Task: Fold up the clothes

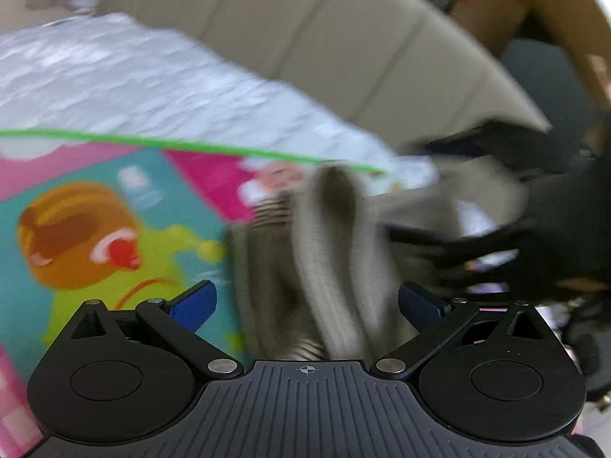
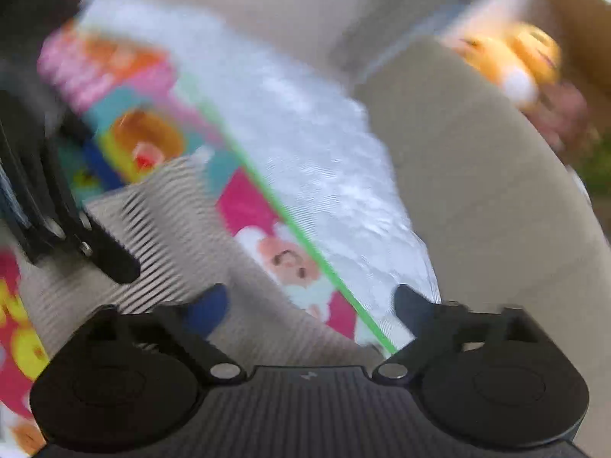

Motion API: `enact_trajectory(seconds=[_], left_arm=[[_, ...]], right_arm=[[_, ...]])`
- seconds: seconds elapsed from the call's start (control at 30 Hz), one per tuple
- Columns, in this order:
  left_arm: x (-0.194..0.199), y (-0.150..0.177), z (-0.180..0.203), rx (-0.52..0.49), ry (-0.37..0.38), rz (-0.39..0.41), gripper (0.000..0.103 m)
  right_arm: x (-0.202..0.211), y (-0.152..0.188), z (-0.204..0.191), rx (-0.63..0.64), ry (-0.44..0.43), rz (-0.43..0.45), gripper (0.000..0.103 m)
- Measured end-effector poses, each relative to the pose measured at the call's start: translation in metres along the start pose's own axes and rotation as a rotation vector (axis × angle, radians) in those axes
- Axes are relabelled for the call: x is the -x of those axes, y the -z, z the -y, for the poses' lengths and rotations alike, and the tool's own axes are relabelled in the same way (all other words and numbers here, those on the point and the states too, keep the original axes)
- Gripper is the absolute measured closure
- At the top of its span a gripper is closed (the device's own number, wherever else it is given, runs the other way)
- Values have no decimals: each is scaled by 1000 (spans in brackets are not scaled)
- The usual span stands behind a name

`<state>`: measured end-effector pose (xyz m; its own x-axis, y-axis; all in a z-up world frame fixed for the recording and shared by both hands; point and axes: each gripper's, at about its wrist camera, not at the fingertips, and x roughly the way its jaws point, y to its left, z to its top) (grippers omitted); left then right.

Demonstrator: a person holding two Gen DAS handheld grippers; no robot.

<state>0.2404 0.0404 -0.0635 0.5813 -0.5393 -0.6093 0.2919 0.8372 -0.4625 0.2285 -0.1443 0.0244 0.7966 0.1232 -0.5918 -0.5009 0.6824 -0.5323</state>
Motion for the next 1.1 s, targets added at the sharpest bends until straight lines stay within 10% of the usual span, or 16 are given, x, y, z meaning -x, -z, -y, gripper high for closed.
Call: enact_trajectory(seconds=[0.27,0.57,1.1], left_arm=[[-1,-11,-7,48,-102,67,0],[-22,-23,-13,35,-110,53,0],[-15,-32,-21,62,-137,91,0]], right_arm=[[-24,48,23,-379,210,-78,0],[-54,78,30,-632,194,-124,0],[6,88,-38,-746,242,-95,0]])
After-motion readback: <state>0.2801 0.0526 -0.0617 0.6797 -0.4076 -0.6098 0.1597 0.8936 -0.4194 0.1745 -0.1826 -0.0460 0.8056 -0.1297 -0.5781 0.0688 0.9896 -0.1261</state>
